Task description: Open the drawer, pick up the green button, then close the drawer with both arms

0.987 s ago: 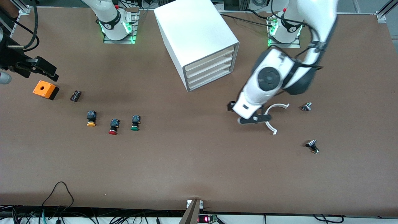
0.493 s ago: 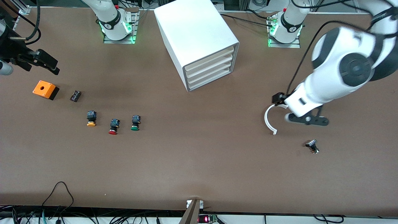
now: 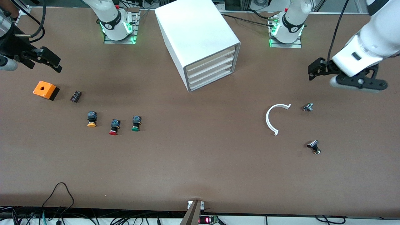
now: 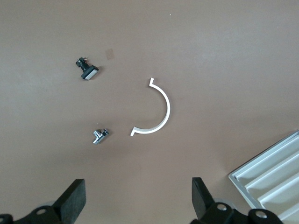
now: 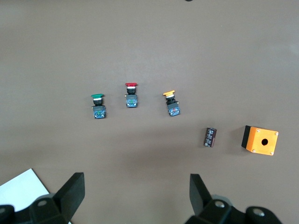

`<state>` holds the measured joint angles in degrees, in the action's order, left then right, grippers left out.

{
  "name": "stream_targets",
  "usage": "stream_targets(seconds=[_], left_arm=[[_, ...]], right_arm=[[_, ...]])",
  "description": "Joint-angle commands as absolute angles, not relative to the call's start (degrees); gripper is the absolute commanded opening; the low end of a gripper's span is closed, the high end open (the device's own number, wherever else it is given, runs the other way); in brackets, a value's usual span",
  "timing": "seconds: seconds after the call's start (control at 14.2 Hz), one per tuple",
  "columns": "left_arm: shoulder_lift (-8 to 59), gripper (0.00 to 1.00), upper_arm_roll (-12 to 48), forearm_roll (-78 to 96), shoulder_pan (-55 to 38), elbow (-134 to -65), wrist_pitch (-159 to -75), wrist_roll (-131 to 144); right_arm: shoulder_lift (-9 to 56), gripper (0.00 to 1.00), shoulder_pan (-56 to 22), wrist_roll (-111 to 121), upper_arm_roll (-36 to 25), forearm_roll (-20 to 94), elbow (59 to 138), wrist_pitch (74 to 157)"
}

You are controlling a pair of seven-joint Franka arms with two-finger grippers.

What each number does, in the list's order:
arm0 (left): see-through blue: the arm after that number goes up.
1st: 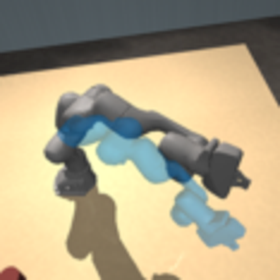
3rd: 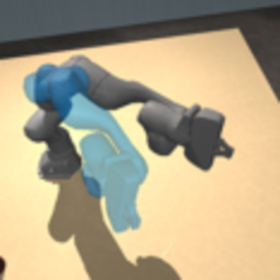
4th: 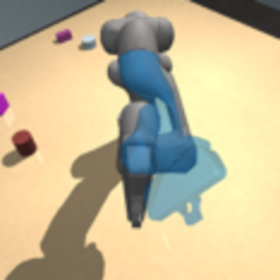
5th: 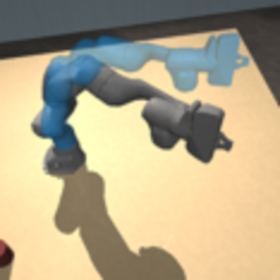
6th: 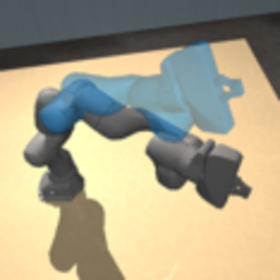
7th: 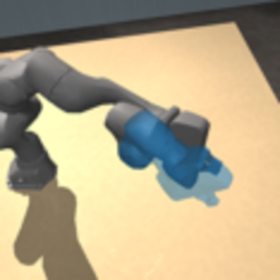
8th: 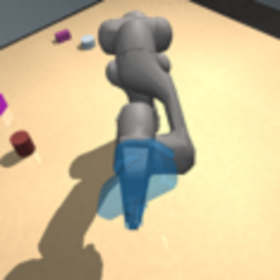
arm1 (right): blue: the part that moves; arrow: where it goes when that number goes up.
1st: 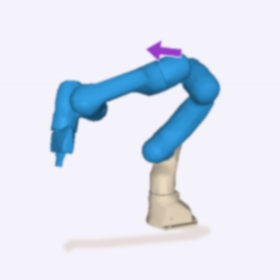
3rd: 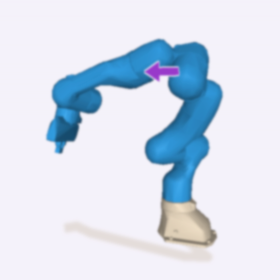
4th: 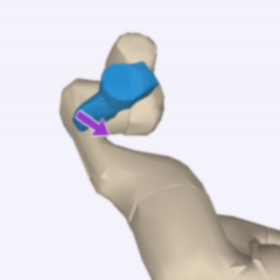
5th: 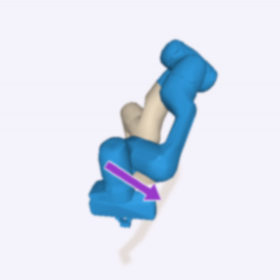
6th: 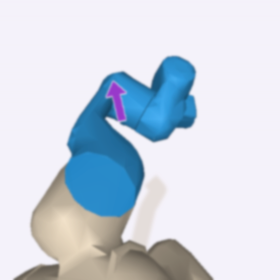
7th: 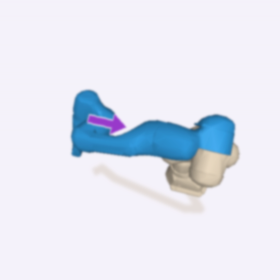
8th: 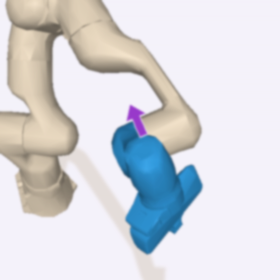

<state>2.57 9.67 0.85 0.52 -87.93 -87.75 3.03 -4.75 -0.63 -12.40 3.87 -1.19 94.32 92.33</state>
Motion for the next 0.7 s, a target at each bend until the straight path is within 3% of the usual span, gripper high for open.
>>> stream_targets(seconds=[0.0, 0.63], left_arm=[[-0.70, 1.00, 6.60, 1.94, -0.17, -93.07, -92.28, 2.37], [-1.14, 1.00, 6.86, -0.44, -0.09, -93.43, -88.78, 1.93]], right_arm=[[-5.36, 0.99, 0.35, -13.18, 5.01, -1.67, 95.54, 93.34], [-5.18, 0.99, 0.18, -8.27, 5.01, -1.67, 95.10, 93.43]])
